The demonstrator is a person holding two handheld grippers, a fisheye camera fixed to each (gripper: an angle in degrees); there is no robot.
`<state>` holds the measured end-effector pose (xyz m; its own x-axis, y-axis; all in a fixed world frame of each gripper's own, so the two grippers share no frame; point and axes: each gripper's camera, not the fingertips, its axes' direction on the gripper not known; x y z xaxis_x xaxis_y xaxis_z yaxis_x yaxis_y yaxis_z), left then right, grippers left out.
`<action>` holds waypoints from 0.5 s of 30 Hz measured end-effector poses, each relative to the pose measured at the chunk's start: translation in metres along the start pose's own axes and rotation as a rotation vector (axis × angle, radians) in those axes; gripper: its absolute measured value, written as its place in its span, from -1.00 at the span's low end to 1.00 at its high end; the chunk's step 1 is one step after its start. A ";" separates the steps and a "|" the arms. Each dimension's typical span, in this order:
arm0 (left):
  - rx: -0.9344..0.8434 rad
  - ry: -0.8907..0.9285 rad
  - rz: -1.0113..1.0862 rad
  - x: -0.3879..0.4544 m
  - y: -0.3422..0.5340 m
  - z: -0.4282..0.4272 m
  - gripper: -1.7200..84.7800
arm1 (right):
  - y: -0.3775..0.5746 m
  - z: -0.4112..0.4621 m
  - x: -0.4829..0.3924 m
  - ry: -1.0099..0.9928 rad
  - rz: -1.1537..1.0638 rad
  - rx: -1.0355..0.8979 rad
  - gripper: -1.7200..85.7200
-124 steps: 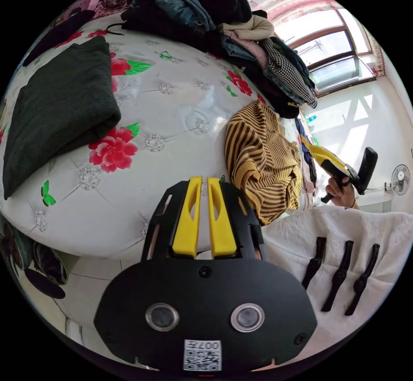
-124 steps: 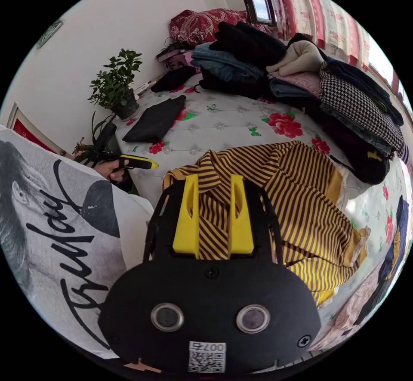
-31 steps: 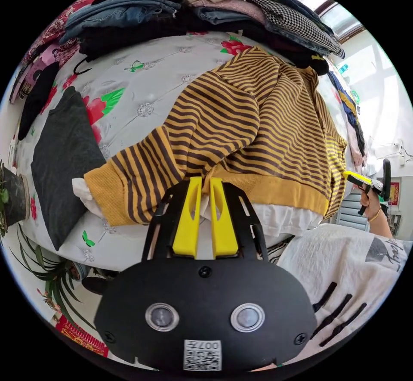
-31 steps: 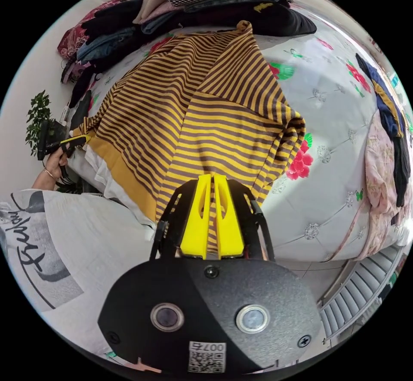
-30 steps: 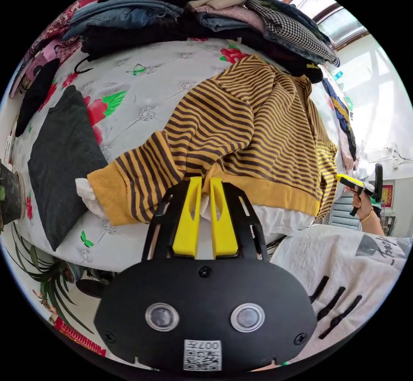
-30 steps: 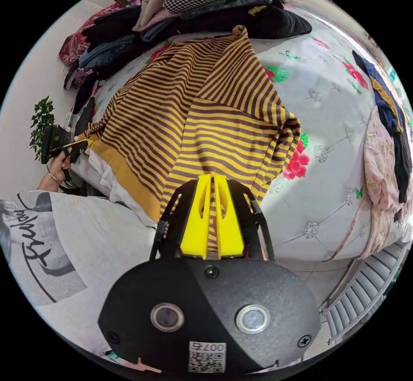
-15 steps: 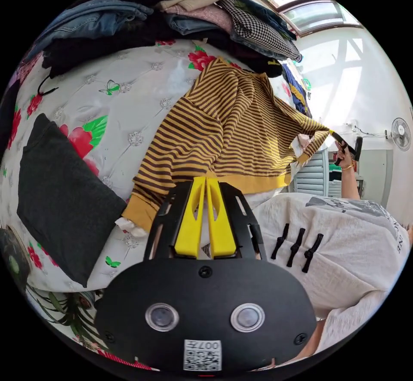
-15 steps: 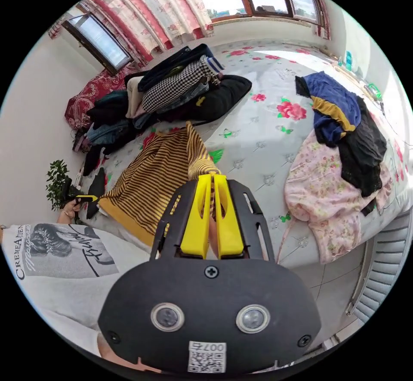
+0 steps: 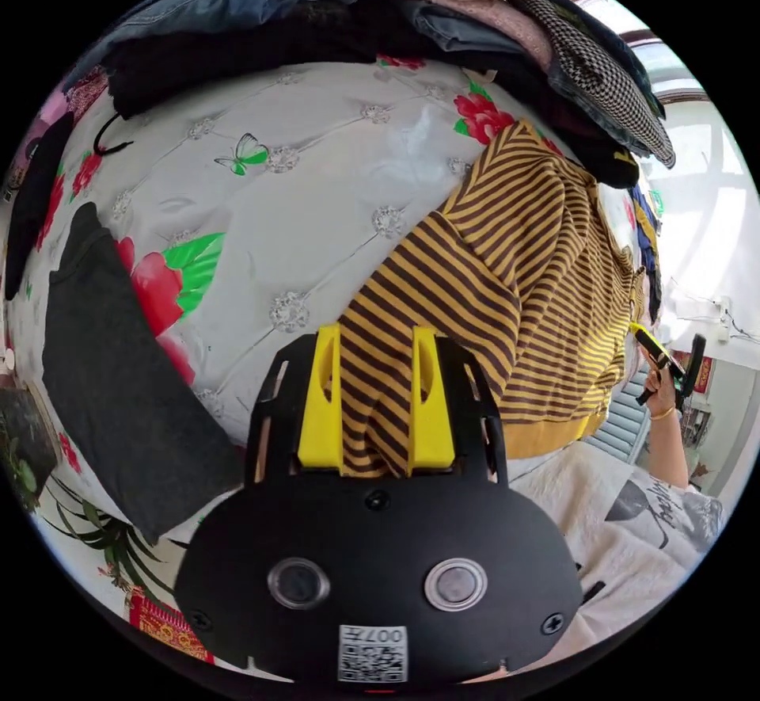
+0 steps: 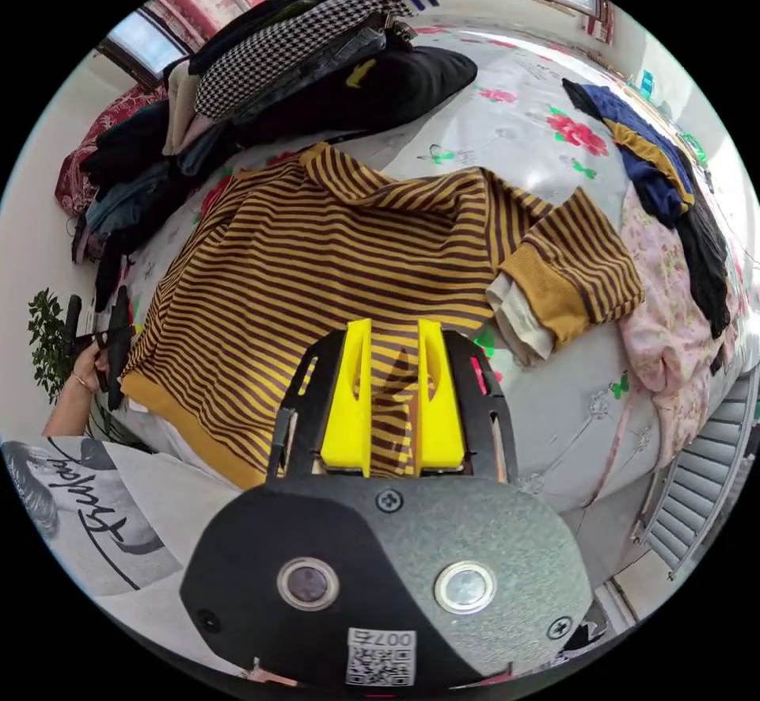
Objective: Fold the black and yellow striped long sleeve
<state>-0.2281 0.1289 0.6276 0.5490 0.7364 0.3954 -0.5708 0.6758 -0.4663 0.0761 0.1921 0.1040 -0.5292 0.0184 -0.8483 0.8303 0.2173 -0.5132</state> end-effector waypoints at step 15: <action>0.295 -0.185 -0.010 -0.029 -0.143 -0.143 -0.96 | -0.046 0.028 -0.027 0.046 -0.085 0.011 -0.81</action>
<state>-0.0750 0.0067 0.5691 0.4505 0.7047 0.5481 -0.7326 0.6427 -0.2241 0.0571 0.1541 0.1468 -0.6048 0.0451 -0.7951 0.7839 0.2096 -0.5844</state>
